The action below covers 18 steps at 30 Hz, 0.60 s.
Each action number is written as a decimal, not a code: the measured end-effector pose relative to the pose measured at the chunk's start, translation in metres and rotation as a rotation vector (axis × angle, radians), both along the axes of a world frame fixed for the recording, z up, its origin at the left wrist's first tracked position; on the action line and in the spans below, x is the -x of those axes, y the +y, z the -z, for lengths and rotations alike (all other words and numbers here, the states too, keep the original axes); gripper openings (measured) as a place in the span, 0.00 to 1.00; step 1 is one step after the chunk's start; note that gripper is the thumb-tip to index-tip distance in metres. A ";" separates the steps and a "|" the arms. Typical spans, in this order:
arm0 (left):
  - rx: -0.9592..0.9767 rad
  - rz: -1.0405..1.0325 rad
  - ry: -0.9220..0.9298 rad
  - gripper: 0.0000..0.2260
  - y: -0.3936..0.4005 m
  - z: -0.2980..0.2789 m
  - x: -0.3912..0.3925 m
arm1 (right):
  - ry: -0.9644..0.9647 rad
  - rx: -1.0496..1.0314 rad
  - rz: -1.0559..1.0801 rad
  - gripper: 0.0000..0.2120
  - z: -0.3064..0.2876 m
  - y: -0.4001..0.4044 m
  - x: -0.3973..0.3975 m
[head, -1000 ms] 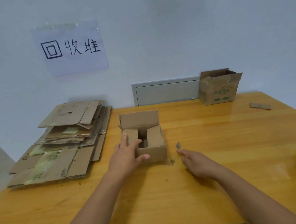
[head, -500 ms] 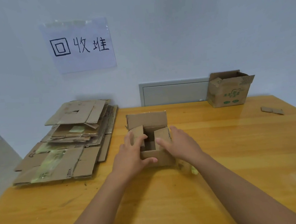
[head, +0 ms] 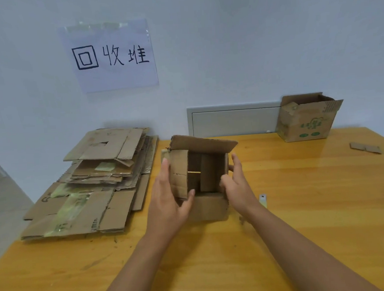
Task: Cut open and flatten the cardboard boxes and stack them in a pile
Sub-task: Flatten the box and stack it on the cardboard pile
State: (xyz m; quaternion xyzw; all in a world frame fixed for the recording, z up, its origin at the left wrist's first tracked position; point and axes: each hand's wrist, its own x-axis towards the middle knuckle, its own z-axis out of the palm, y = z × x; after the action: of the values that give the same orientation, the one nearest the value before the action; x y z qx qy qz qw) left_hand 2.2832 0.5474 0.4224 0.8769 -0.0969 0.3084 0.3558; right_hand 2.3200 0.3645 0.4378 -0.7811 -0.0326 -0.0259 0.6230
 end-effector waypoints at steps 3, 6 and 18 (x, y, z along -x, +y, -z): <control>-0.004 0.015 0.072 0.39 -0.001 0.003 0.001 | 0.109 -0.236 0.089 0.34 0.008 -0.010 0.003; 0.075 0.016 0.120 0.32 0.001 0.005 0.003 | 0.154 -0.269 0.123 0.28 0.012 -0.018 0.000; 0.902 0.178 0.233 0.39 0.011 -0.021 0.008 | 0.039 -0.376 -0.051 0.14 0.002 -0.026 0.002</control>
State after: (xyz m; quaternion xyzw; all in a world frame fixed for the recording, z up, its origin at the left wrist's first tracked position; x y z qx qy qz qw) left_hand 2.2756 0.5584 0.4438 0.6518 0.0124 0.1876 0.7347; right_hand 2.3180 0.3388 0.4360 -0.6501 -0.0350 -0.0006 0.7590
